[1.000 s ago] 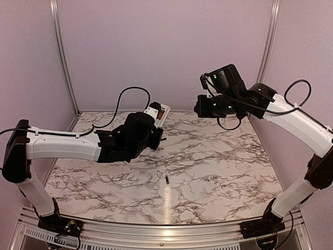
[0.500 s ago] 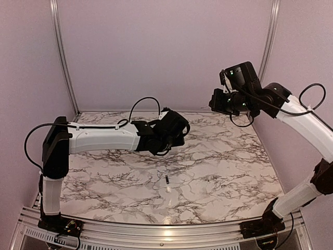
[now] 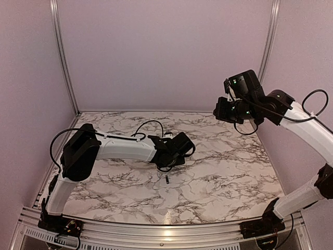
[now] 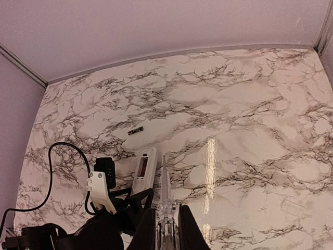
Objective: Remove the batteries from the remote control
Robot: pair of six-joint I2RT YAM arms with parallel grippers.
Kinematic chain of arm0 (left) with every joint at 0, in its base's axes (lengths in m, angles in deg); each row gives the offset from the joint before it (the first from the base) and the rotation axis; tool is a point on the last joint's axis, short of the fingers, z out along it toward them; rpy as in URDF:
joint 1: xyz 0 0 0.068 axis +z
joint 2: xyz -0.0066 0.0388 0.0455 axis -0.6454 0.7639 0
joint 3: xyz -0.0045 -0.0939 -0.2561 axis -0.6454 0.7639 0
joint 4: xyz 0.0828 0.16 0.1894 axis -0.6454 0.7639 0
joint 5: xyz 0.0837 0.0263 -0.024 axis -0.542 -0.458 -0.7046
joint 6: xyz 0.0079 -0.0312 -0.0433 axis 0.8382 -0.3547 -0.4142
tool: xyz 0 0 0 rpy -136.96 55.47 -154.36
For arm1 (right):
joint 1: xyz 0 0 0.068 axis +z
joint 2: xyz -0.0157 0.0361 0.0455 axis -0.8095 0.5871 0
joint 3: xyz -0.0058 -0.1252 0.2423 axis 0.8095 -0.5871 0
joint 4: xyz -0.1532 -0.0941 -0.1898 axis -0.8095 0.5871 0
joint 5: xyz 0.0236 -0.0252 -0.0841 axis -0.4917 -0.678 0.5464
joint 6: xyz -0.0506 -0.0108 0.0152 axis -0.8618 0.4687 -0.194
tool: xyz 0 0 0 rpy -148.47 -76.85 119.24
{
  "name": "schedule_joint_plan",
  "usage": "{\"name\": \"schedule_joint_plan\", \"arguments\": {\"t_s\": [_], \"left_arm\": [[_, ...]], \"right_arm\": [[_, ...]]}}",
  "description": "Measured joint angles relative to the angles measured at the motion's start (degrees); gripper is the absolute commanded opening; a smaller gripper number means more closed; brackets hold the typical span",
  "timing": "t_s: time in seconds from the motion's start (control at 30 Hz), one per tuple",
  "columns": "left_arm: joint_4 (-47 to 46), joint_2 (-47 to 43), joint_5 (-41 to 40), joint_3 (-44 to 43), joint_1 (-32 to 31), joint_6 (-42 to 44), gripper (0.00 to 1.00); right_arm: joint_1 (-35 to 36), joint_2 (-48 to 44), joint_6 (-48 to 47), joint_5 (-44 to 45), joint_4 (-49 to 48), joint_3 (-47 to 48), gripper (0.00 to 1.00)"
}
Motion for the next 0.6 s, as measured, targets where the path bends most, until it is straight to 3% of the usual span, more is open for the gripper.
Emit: {"name": "schedule_joint_plan", "arguments": {"t_s": [0.43, 0.6], "left_arm": [[0.7, 3.8, 1.3, -3.6, -0.5, 3.2, 0.01], [0.6, 4.5, 1.3, -3.6, -0.6, 4.2, 0.29]], "right_arm": [[0.0, -0.3, 0.5, -0.9, 0.1, -1.2, 0.00], [0.0, -0.9, 0.5, -1.0, 0.0, -2.1, 0.00]]}}
